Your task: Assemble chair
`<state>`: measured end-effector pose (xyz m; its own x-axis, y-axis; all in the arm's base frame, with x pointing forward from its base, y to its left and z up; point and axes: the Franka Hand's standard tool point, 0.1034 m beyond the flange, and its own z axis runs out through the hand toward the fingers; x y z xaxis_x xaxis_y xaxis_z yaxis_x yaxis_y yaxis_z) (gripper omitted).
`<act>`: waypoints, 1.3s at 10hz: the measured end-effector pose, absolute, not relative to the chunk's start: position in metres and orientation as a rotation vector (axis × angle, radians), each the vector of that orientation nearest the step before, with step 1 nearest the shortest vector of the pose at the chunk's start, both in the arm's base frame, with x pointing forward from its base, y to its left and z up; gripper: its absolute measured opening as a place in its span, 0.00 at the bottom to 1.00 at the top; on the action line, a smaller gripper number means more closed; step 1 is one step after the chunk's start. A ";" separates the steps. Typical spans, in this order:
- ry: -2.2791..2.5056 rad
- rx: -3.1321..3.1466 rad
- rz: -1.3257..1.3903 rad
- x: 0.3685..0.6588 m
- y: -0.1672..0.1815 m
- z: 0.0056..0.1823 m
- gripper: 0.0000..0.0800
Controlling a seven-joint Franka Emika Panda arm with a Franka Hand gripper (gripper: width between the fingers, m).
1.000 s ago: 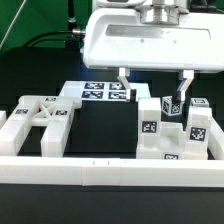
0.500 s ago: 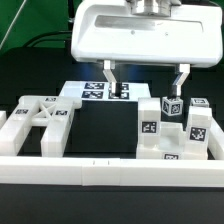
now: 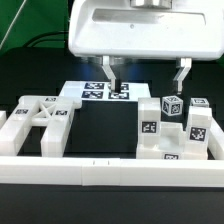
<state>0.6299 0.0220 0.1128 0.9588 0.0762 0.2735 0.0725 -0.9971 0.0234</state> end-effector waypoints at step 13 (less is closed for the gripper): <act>-0.150 3.161 -0.348 0.635 0.022 0.086 0.68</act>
Offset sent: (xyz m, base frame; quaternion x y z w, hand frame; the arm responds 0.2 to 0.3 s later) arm 0.0072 0.0039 -0.0077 0.0126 -0.1952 0.0210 0.9805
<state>0.6348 0.0215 0.0856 0.9716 -0.0891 -0.2191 -0.0984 -0.9946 -0.0316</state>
